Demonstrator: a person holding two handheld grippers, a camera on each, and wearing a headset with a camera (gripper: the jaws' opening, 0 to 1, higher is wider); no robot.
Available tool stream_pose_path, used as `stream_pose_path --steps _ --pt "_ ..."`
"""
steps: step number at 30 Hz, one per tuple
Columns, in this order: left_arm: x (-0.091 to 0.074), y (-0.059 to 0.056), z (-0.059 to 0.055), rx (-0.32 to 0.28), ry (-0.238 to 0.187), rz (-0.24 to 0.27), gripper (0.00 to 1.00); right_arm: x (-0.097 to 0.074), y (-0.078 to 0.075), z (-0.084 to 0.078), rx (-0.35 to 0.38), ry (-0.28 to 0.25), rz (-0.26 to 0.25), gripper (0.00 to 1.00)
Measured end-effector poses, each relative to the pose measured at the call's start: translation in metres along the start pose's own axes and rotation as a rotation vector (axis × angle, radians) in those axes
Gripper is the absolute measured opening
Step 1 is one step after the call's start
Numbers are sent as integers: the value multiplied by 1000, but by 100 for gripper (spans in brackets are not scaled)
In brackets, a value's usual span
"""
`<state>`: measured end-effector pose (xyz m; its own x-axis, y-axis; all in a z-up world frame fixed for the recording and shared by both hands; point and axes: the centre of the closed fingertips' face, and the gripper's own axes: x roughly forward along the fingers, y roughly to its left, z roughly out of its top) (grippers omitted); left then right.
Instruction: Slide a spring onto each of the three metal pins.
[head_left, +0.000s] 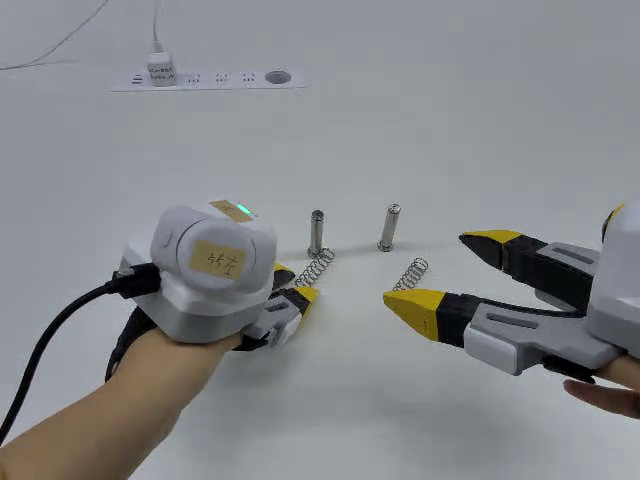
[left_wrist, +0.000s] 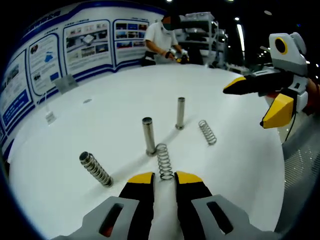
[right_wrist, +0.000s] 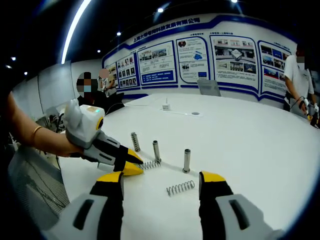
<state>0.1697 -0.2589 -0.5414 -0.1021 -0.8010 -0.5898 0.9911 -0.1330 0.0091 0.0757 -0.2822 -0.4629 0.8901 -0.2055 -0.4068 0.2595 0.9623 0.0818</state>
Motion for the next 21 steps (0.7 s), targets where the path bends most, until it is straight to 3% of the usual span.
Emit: stream_pose_path --steps 15,21 --pt "-7 2 -3 8 12 -14 10 -1 -3 2 15 0 -14 65" --pt "-25 -4 7 -14 -44 -40 10 -3 -4 7 35 -9 -19 65"
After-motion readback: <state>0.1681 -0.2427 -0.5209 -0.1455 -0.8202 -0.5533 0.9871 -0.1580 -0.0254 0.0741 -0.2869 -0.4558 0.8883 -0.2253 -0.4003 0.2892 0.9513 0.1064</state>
